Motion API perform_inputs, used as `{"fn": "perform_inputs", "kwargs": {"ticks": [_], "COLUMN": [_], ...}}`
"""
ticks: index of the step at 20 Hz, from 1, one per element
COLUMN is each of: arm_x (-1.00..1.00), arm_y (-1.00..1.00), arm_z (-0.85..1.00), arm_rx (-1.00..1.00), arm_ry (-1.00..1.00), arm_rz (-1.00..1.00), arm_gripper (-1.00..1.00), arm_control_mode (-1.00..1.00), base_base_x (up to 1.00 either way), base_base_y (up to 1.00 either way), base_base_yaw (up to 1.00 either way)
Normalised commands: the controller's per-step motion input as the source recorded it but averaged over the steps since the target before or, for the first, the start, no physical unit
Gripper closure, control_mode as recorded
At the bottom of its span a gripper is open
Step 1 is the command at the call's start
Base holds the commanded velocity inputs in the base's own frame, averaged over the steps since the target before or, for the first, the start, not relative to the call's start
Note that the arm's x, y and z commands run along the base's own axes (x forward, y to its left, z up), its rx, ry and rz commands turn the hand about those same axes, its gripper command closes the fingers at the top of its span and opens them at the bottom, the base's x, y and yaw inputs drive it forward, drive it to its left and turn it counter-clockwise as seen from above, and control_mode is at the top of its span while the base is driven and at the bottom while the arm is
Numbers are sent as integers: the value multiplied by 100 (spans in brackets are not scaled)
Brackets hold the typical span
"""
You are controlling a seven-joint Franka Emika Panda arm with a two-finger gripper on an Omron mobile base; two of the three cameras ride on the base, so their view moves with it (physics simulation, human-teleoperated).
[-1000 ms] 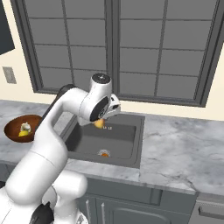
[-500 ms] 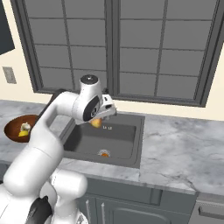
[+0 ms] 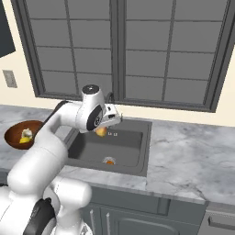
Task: There is a mixed pile of frozen fruits and vegetables on the counter. Locate all the frozen vegetables and place the items in a bowl on the counter. Take all the frozen fruits and defrost them in a running sink.
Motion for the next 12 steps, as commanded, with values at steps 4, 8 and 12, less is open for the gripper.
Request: {"fn": "perform_inputs", "kwargs": {"ticks": [4,8,12], "arm_x": [33,28,29], "arm_y": [5,0,0], "arm_z": [-14,-18,-22], "arm_rx": [0,0,0], "arm_ry": [4,10,11], "arm_rz": [-4,-3,-3], "arm_gripper": [100,100,100], "arm_control_mode": [-100,-100,-100], "base_base_x": [0,0,0], "base_base_y": [0,0,0], "base_base_yaw": [0,0,0]}}
